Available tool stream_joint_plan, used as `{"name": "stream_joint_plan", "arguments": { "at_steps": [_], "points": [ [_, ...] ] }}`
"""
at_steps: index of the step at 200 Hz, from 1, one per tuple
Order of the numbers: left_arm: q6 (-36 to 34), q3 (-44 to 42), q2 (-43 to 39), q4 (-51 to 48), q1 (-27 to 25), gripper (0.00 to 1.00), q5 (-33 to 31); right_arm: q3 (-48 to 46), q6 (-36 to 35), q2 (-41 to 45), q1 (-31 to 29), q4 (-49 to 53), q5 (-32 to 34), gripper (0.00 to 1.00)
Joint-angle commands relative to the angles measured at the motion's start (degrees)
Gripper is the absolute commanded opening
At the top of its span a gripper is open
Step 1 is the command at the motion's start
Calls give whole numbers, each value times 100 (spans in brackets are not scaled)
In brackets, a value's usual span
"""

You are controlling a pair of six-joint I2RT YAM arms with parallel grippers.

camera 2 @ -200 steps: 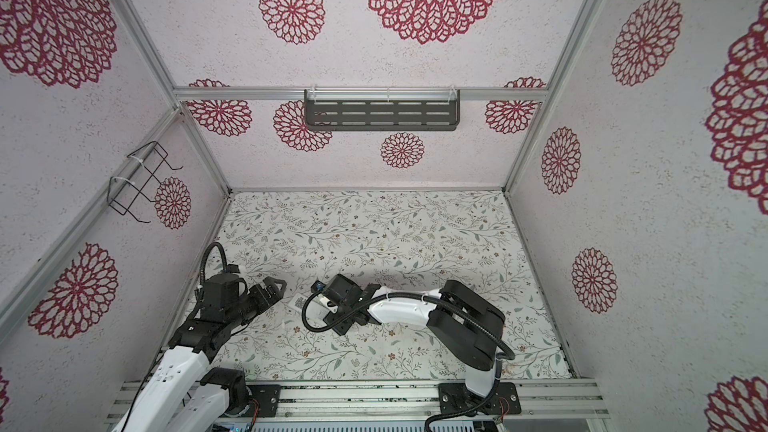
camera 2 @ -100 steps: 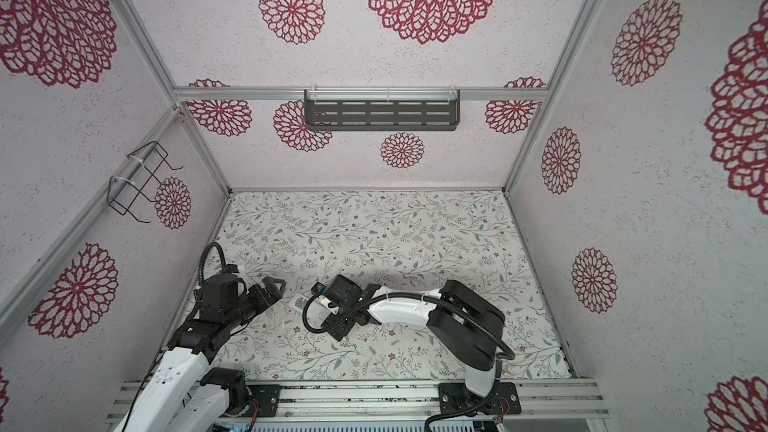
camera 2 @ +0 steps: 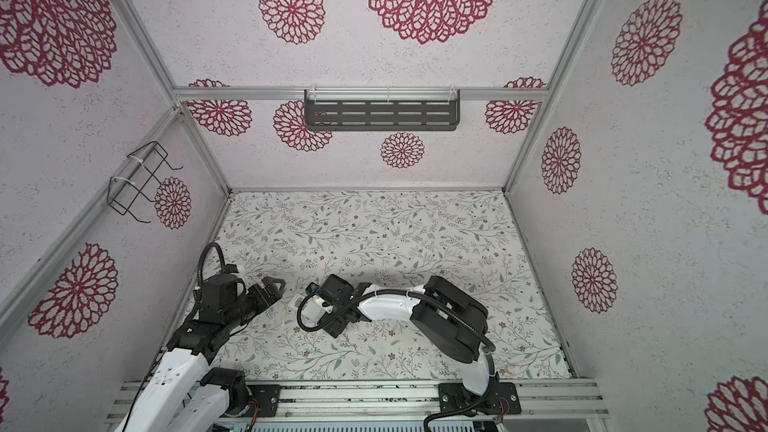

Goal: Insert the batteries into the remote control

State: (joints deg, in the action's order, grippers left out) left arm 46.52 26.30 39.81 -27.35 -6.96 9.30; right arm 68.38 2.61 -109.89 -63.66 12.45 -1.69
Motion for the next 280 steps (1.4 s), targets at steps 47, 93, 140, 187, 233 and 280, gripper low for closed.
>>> {"name": "stream_joint_plan", "arguments": {
  "at_steps": [47, 93, 140, 187, 233, 280],
  "points": [
    [-65, 66, -47, 315, 81, 97, 236, 328, -105, 70, -18, 179, 12, 38],
    [-84, -285, -463, 1193, 34, 97, 728, 348, 327, 511, 349, 123, -453, 33],
    [63, -929, -891, 2737, -170, 97, 1275, 421, 717, 1146, 775, 476, -1161, 33],
    [-159, -1069, -578, 4268, -627, 97, 1613, 1186, 536, 1544, 1245, 1982, -1762, 32],
    [-162, -1175, 185, 6281, -988, 97, 2407, 1663, 396, 2059, 1731, 2805, -2490, 32],
    [-333, -1003, 815, 7255, -1328, 97, 2870, 1793, 448, 2422, 1994, 2791, -3333, 30]
  ]
}}
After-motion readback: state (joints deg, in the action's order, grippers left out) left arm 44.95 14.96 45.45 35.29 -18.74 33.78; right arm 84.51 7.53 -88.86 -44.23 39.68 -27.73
